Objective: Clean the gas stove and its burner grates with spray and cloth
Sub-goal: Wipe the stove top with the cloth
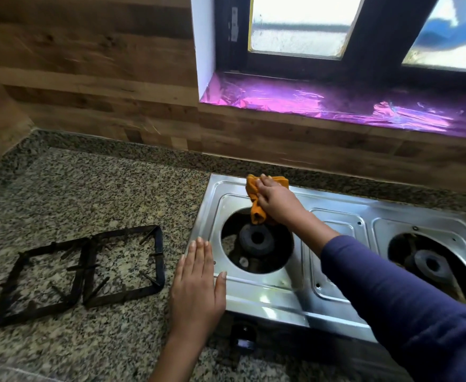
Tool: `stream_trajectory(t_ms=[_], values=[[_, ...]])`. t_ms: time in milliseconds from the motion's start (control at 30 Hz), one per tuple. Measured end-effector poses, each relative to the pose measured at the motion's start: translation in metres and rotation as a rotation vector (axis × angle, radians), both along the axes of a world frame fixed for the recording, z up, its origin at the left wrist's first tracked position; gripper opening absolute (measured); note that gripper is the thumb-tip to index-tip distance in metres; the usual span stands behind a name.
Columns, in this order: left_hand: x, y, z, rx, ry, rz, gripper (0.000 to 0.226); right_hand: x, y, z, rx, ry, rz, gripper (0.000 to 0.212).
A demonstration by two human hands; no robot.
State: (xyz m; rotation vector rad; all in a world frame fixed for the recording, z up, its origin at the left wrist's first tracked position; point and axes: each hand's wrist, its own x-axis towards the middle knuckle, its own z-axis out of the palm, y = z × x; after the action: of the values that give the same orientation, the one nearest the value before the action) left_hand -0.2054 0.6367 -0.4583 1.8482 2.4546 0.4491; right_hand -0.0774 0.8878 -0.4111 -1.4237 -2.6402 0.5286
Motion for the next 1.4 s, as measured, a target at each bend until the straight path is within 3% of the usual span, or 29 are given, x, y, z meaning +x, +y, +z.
stream_trajectory(t_ms=[200,433,500,733,900,1033,1200,1267,1400], values=[[-0.001,0.003,0.0,0.011,-0.012,-0.012,0.066,-0.08,-0.012,-0.009,0.037,-0.068,0.024,0.059],[-0.002,0.003,0.004,-0.003,-0.001,-0.018,0.065,-0.115,-0.024,-0.009,0.023,-0.054,0.305,0.053],[-0.003,0.004,0.003,-0.008,0.002,-0.024,0.066,-0.098,-0.013,-0.008,0.033,-0.026,0.271,0.052],[-0.001,0.001,0.002,0.01,-0.005,-0.012,0.067,0.041,0.025,-0.014,0.039,0.031,-0.174,0.051],[-0.003,0.002,0.008,-0.04,-0.074,-0.013,0.071,0.165,-0.038,-0.022,0.037,0.039,-0.255,0.065],[-0.013,0.003,0.026,-0.032,-0.347,-0.036,0.074,0.195,-0.131,-0.026,-0.024,0.054,-0.111,0.067],[-0.043,0.0,0.044,-0.047,-1.053,0.039,0.104,0.123,-0.183,-0.022,-0.058,0.106,0.134,0.07],[-0.054,-0.002,0.046,-0.028,-1.307,0.043,0.102,0.084,-0.191,-0.022,-0.041,0.123,0.227,0.074],[-0.061,-0.002,0.057,0.017,-1.415,0.101,0.094,0.002,-0.202,-0.022,0.002,0.154,0.343,0.066]])
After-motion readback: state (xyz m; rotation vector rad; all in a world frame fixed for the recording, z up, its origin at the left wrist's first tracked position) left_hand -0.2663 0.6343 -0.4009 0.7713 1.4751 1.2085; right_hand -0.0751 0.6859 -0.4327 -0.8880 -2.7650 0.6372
